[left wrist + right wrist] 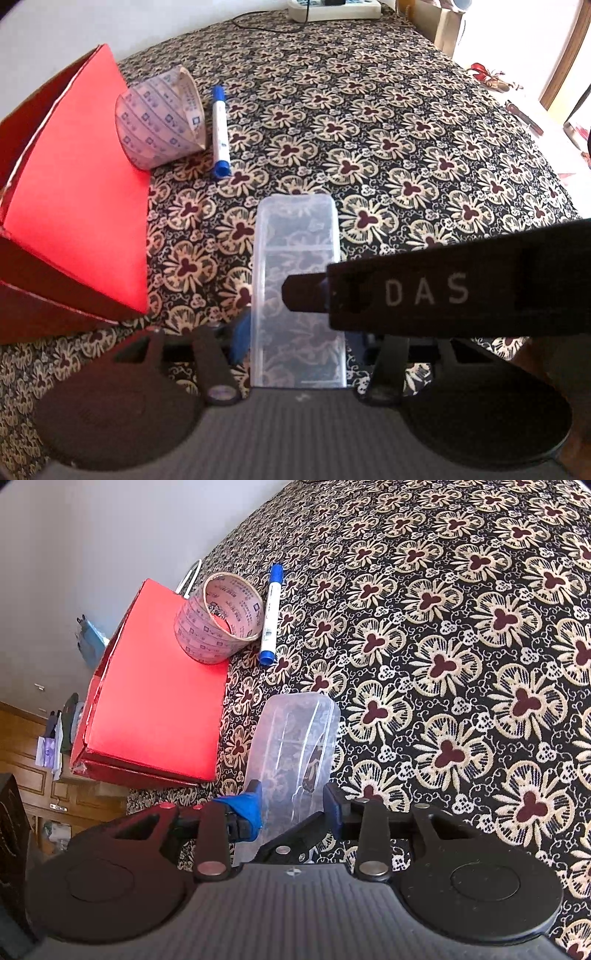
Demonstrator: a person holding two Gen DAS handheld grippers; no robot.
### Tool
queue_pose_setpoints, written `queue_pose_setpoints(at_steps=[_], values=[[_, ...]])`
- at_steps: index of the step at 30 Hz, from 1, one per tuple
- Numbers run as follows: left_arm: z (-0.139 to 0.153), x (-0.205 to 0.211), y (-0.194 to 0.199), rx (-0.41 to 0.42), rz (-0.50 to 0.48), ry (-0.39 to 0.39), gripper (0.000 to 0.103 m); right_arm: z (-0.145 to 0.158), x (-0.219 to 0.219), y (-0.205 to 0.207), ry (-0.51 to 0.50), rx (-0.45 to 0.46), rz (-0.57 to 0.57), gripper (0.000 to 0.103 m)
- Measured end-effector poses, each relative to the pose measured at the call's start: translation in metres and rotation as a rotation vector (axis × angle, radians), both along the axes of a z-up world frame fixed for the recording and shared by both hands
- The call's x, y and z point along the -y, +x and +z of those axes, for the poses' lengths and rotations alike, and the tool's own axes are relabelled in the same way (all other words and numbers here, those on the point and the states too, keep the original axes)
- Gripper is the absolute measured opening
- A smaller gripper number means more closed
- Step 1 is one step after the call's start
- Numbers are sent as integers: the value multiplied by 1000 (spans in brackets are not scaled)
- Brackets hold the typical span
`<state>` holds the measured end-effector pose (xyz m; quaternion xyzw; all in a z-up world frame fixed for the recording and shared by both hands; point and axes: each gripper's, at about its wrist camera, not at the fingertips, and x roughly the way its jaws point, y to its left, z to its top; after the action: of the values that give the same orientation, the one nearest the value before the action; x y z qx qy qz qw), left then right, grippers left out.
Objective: Organize rigid objects
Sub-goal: 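Lift the pencil case with the right gripper and carry it over the red box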
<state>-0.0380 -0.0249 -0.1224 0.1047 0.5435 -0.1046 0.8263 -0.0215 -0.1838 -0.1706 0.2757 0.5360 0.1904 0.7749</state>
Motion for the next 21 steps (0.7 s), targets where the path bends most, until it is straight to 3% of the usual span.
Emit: queue_pose_setpoints(at_steps=[11,21], values=[[0,0,-4,-1,7,-5,51,5,-6,-4,-59,42,34,22],[11,3,-12,17,-3,-12,51,17,2,-18,-42,71,23,21]])
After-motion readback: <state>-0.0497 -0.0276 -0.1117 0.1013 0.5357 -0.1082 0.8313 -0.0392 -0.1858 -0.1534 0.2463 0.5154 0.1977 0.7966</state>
